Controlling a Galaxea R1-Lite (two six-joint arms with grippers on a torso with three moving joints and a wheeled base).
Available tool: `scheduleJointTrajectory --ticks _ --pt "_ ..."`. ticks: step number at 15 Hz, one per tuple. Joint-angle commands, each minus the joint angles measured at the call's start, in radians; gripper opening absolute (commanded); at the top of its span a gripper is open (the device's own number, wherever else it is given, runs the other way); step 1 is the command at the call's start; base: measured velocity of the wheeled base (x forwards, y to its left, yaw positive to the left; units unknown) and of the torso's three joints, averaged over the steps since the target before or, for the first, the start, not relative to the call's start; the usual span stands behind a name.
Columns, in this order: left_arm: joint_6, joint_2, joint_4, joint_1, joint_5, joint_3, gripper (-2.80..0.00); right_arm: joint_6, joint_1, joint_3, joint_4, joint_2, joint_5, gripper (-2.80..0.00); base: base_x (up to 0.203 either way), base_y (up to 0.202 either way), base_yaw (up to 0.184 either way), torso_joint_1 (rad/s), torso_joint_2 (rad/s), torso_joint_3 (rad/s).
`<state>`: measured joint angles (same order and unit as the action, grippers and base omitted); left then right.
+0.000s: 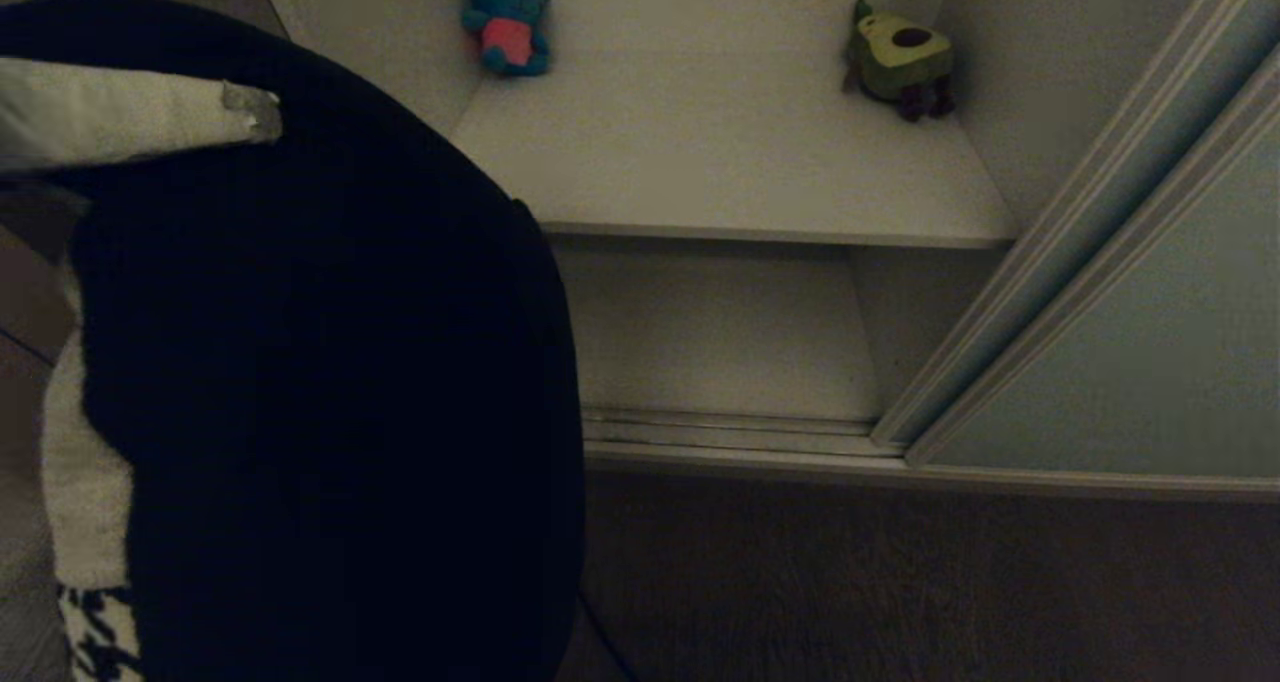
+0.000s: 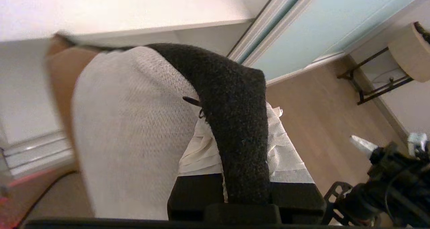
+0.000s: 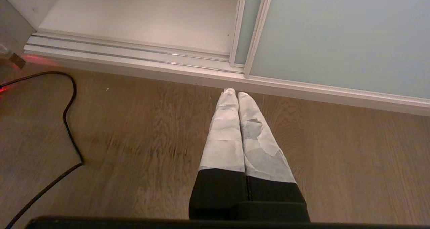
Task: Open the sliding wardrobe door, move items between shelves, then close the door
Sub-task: Place the pillow on the lower shelf
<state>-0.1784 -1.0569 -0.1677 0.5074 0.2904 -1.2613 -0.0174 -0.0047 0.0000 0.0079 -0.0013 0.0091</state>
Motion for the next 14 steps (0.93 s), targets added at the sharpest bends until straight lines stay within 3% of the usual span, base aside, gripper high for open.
scheduleJointTrajectory --ticks 1,9,14 --pt "-0.015 -0.075 0.002 0.000 0.001 0.003 -2.80 0.000 0.000 0.005 0.000 0.000 0.000 -2.80 0.000 0.000 0.000 0.000 0.00 0.000" --pt "-0.021 -0.167 0.050 0.002 0.001 -0.001 -2.80 -0.001 0.000 0.003 0.000 0.000 0.000 -2.80 0.000 0.000 0.000 0.000 0.00 0.000" --pt "-0.020 -0.240 0.139 0.002 -0.003 -0.015 -2.80 -0.001 0.000 0.003 0.000 0.000 0.000 -2.80 0.000 0.000 0.000 0.002 0.00 -0.147"
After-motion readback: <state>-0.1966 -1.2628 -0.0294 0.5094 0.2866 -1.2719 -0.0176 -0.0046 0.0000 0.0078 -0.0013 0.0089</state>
